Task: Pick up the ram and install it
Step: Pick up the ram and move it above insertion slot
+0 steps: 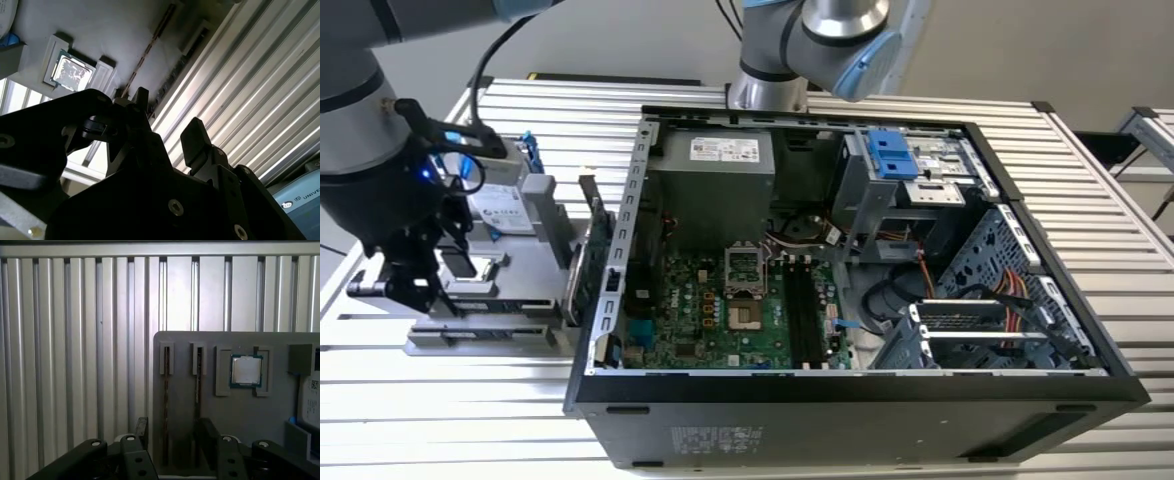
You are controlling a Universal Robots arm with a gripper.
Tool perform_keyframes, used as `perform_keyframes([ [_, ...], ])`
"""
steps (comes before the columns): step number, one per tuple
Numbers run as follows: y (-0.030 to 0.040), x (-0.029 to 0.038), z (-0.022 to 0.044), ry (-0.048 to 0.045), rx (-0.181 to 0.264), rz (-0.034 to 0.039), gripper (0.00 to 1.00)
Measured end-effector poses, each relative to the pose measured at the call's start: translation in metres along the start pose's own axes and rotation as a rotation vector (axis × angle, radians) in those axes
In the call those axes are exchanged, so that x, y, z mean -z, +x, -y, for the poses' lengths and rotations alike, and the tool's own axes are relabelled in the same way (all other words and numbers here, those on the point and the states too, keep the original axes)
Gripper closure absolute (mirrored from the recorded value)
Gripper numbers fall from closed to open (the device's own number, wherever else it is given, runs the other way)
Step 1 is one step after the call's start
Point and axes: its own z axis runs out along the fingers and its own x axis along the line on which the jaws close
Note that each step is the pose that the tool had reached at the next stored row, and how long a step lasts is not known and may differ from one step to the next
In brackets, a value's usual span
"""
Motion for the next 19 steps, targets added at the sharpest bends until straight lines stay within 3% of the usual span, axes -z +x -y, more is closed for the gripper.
perform_keyframes([
  [19,-0.0001,-0.0138,0.0000,-0.0003,-0.010,0.0023,0.00],
])
